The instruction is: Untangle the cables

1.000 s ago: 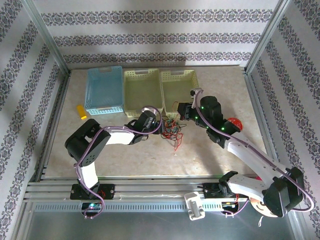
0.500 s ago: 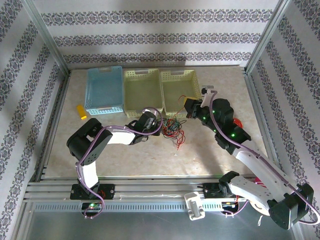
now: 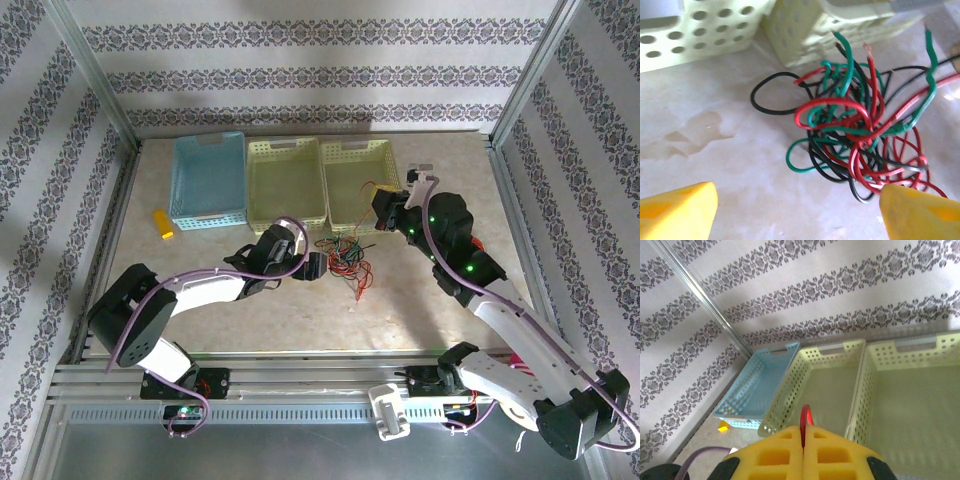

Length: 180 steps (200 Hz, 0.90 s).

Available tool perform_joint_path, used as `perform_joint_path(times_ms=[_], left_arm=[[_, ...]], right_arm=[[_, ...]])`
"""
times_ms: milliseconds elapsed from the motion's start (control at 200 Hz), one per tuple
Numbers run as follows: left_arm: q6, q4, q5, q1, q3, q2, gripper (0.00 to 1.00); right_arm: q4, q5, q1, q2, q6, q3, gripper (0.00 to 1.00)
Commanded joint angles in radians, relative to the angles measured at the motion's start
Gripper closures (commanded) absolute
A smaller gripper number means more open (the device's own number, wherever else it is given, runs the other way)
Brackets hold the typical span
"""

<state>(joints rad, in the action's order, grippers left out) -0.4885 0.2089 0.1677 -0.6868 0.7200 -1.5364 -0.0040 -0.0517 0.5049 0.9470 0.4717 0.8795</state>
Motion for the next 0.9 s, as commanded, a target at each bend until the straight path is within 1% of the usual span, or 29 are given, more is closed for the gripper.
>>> perform_joint_path(times_ms=[0, 45, 175, 345, 465, 585, 685, 755, 894], left_arm=[[0.046, 0.013, 0.119, -0.015, 0.016, -0.022, 0.12], [0.055, 0.014, 0.135, -0.019, 0.041, -0.050, 0.11], [0.077, -0.011, 0.131, -0.022, 0.121, -0.143, 0.11], [0.067, 0.030, 0.141, -0.022, 0.164, -0.220, 0.12], [0.083, 0.014, 0.165, -0.022, 0.192, -0.228, 0.13], [0.111, 0.022, 0.231, -0.022, 0.183, -0.211, 0.13], [0.123, 0.015, 0.297, -0.020, 0.171, -0.197, 0.10], [0.123, 0.021, 0.333, -0.020, 0.166, -0.194, 0.09], [0.123, 0.027, 0.349, -0.020, 0.187, -0.214, 0.09]], right_arm=[[0.038, 0.014, -0.017, -0.002, -0.034, 0.052, 1.00], [0.039, 0.008, -0.021, 0.004, -0.034, 0.058, 1.00], [0.038, -0.025, -0.028, 0.025, -0.030, 0.077, 1.00], [0.035, -0.052, -0.029, 0.030, -0.021, 0.073, 1.00], [0.026, -0.049, -0.030, 0.029, -0.012, 0.066, 1.00], [0.027, -0.042, -0.031, 0.031, -0.010, 0.057, 1.00], [0.025, -0.014, -0.031, 0.037, 0.010, 0.052, 1.00], [0.031, -0.018, -0.030, 0.035, 0.019, 0.044, 1.00], [0.027, -0.030, -0.029, 0.031, 0.013, 0.036, 1.00]])
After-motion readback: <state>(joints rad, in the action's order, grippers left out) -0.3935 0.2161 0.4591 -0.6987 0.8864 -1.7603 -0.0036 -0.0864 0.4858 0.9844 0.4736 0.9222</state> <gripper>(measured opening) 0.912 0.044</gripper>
